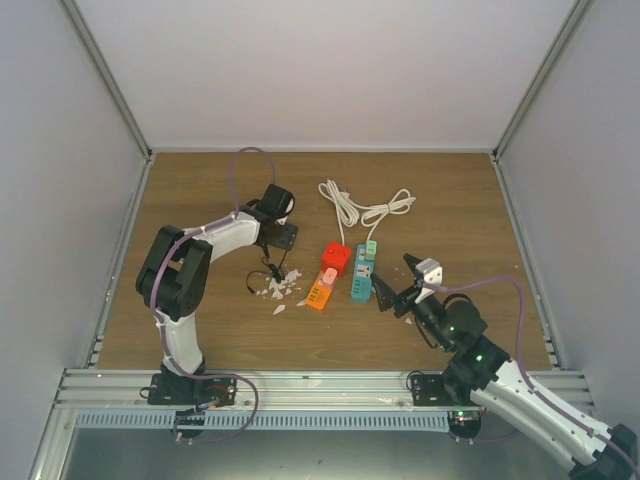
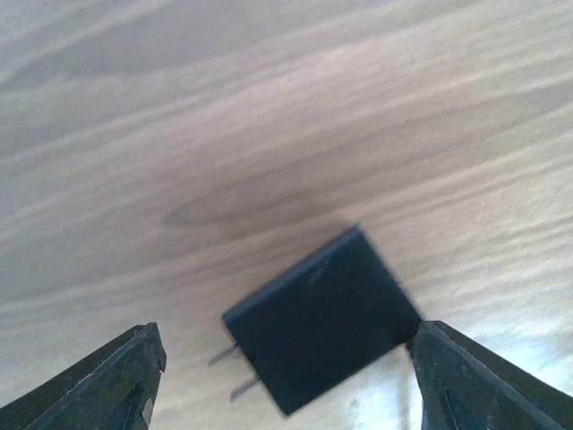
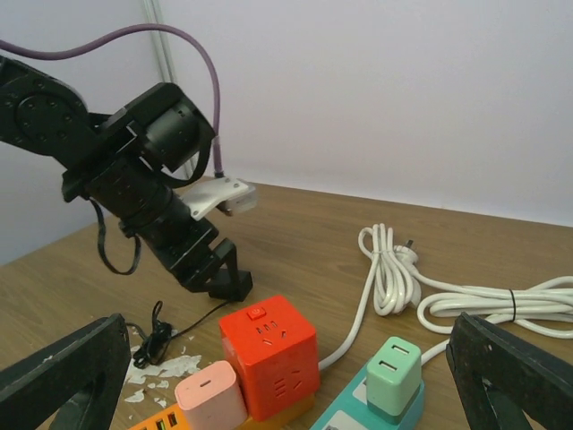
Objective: Insert the plug
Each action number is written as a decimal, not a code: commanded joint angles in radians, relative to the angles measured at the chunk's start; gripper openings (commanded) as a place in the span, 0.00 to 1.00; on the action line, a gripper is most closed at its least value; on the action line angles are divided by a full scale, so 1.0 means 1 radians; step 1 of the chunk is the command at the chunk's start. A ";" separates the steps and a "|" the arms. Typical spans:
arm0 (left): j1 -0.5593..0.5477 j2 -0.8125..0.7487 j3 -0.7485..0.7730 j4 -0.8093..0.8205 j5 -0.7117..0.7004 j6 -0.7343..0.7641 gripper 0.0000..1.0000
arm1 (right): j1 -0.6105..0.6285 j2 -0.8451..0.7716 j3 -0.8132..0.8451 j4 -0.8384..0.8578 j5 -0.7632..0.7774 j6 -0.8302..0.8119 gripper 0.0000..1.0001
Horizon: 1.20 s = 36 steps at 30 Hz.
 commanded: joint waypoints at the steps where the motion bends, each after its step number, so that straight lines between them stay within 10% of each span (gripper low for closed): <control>1: 0.006 0.064 0.091 0.027 0.048 0.071 0.79 | -0.005 -0.001 -0.008 0.033 -0.008 0.004 1.00; 13: 0.026 0.138 0.107 0.002 0.121 0.098 0.75 | -0.005 -0.001 -0.007 0.033 -0.015 0.004 0.99; 25: 0.030 -0.021 -0.010 0.038 0.161 0.009 0.49 | -0.006 -0.003 -0.008 0.033 -0.020 0.006 0.99; 36: -0.036 -0.288 -0.196 0.158 0.226 -0.073 0.48 | -0.006 0.018 -0.011 0.048 -0.027 0.006 1.00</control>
